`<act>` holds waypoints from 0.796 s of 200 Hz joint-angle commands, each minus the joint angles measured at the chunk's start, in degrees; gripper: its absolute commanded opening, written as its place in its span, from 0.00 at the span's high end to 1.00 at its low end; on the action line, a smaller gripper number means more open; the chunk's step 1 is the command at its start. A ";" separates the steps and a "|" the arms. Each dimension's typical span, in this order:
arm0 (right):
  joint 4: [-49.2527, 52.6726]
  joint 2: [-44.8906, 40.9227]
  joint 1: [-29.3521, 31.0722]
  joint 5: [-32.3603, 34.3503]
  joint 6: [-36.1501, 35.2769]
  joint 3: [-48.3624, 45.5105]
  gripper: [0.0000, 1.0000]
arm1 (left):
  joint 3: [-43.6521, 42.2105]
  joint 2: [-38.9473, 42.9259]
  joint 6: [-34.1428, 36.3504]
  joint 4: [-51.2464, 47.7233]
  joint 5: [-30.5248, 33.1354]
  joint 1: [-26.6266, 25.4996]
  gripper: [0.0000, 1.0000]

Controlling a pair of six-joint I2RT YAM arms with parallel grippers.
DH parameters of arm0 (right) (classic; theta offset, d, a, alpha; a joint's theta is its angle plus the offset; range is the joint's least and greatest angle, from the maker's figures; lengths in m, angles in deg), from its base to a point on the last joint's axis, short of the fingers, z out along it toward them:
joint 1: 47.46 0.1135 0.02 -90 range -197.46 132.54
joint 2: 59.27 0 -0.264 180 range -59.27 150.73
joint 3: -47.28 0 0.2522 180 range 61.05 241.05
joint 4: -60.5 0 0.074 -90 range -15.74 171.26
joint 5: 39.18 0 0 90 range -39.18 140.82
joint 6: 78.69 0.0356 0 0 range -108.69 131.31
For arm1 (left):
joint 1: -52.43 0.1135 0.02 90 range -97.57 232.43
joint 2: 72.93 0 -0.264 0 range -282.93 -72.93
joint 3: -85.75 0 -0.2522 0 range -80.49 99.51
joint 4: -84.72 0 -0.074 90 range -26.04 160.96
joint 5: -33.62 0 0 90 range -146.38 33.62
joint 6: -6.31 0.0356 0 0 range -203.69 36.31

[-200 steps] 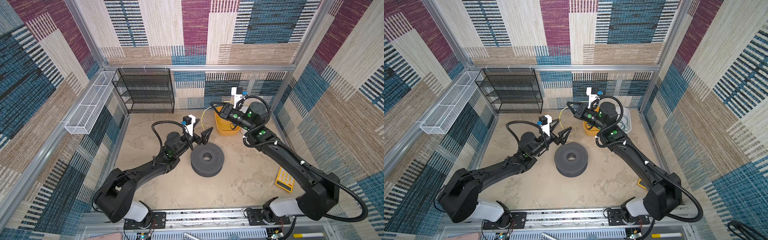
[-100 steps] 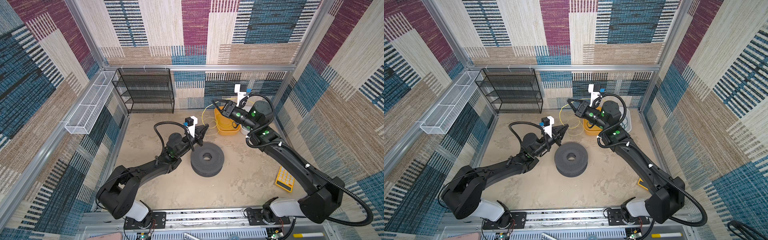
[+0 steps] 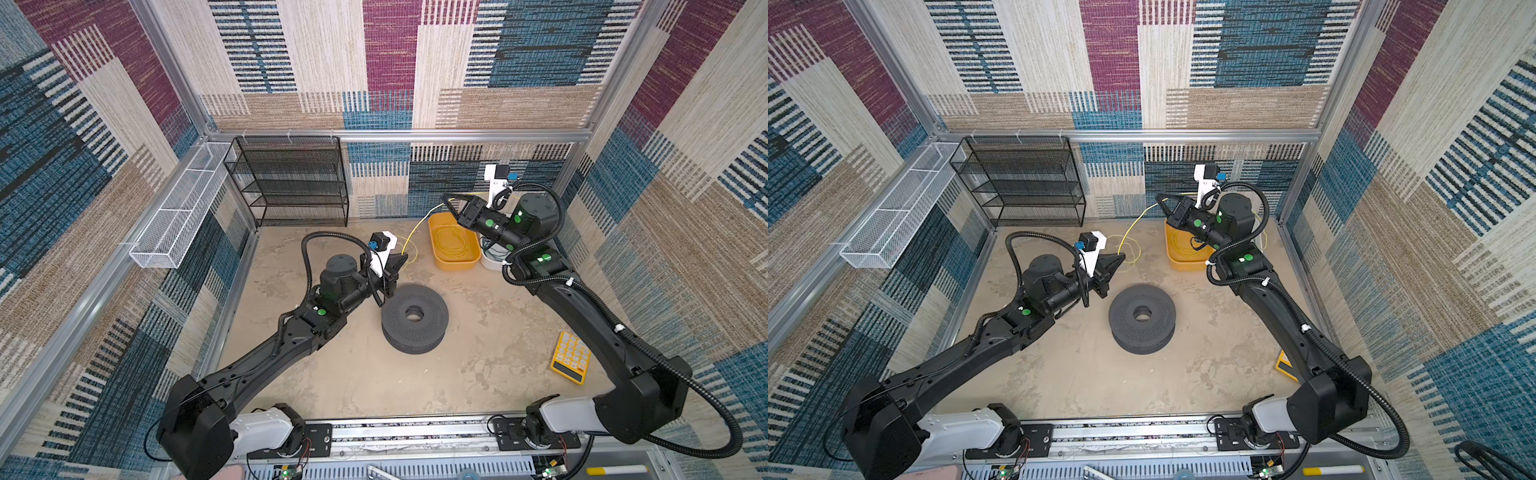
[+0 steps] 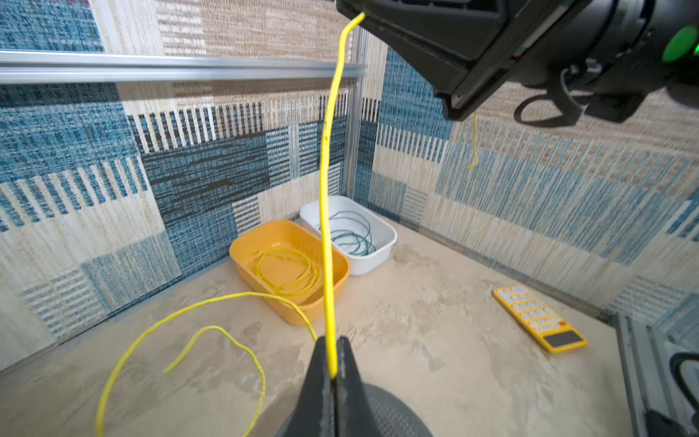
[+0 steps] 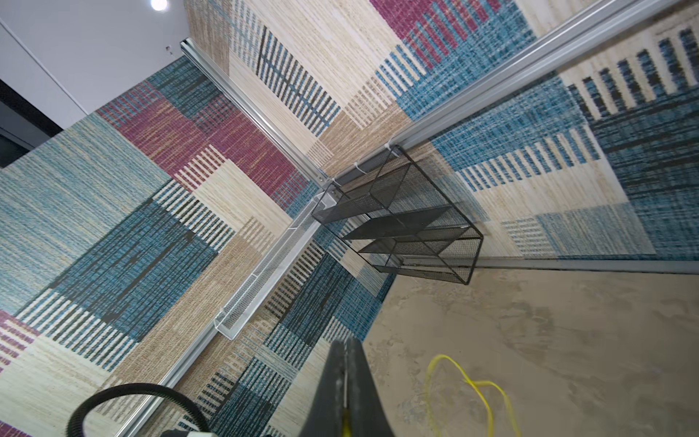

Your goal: Wrap the cables

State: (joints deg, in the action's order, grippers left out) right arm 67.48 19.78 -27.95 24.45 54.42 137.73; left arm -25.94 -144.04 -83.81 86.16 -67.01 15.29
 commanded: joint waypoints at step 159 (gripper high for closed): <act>-15.83 0.70 -5.62 -11.02 7.50 -19.16 0.42 | 28.66 -18.14 -6.05 -37.26 6.98 -0.38 1.00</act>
State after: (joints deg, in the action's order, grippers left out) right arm 56.77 21.05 -33.92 15.25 59.93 119.46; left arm -2.27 -158.73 -84.14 54.01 -59.60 14.96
